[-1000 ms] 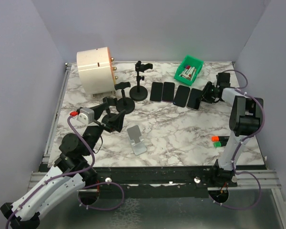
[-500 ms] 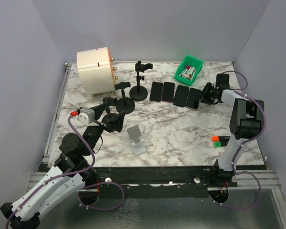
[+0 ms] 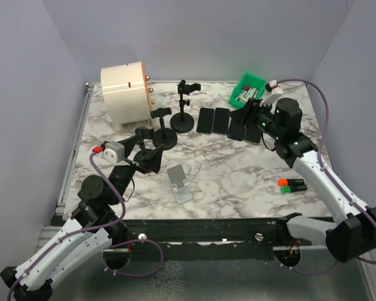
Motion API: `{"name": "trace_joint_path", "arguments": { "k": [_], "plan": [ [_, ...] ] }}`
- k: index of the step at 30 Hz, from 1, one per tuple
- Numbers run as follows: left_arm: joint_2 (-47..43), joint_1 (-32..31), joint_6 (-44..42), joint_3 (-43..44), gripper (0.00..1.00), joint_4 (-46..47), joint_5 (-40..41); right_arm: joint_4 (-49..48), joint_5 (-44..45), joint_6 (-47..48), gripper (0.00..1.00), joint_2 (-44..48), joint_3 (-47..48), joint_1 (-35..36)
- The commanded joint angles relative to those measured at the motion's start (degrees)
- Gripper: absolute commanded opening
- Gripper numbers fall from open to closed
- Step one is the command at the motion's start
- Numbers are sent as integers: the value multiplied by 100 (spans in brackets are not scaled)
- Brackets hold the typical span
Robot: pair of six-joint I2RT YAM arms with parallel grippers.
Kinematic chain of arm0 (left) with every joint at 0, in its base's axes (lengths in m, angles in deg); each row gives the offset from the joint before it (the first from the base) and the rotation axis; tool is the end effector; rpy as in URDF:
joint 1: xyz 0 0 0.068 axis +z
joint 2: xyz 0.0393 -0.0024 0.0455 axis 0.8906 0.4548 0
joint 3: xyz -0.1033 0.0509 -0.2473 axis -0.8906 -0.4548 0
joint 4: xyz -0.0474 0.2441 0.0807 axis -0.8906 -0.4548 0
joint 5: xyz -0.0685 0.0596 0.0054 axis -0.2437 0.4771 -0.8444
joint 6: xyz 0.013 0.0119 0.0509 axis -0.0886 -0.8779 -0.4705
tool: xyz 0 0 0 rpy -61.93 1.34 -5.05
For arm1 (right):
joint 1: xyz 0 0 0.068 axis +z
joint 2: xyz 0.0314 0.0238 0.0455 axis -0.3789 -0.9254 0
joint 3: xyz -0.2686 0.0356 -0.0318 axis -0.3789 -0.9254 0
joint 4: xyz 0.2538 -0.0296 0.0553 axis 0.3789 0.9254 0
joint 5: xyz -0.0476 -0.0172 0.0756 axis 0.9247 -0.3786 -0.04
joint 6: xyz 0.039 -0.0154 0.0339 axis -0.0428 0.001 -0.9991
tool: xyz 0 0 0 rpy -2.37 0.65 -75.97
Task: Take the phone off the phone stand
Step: Pick up the phone stand at the center of the board.
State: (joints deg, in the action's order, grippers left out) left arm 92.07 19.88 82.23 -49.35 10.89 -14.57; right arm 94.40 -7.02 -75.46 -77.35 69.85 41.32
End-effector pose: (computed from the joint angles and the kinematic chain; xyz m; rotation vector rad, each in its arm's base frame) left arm 0.0913 -0.0737 0.3326 0.1885 1.2919 -0.6026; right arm 0.2714 0.0988 0.3581 -0.0561 1.8607 0.6249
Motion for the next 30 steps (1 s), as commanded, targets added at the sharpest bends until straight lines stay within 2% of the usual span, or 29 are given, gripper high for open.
{"name": "trace_joint_path", "arguments": {
  "k": [1,4,7,12,17,23,30],
  "plan": [
    [-158,27,-170,65,99,-17,233,-1019,-2196,-196,55,408,-1123,-59],
    [-246,26,-232,-14,99,101,214,-2150,-3412,-565,55,334,-1761,106],
    [-269,27,-300,-59,99,187,77,-2874,-3799,-603,56,-17,-2083,591],
    [-272,26,-373,-106,99,244,-21,-3189,-3334,-405,56,-903,-1905,1457],
    [-270,26,-423,-132,99,262,67,-4000,-3444,-692,56,-1663,-1872,1516],
    [-109,26,-441,-65,99,164,103,-4166,-3811,-699,56,-2436,-1543,1861],
    [-122,23,-409,-68,99,173,108,-4288,-3727,-792,56,-2920,-1396,2011]
  ]
}}
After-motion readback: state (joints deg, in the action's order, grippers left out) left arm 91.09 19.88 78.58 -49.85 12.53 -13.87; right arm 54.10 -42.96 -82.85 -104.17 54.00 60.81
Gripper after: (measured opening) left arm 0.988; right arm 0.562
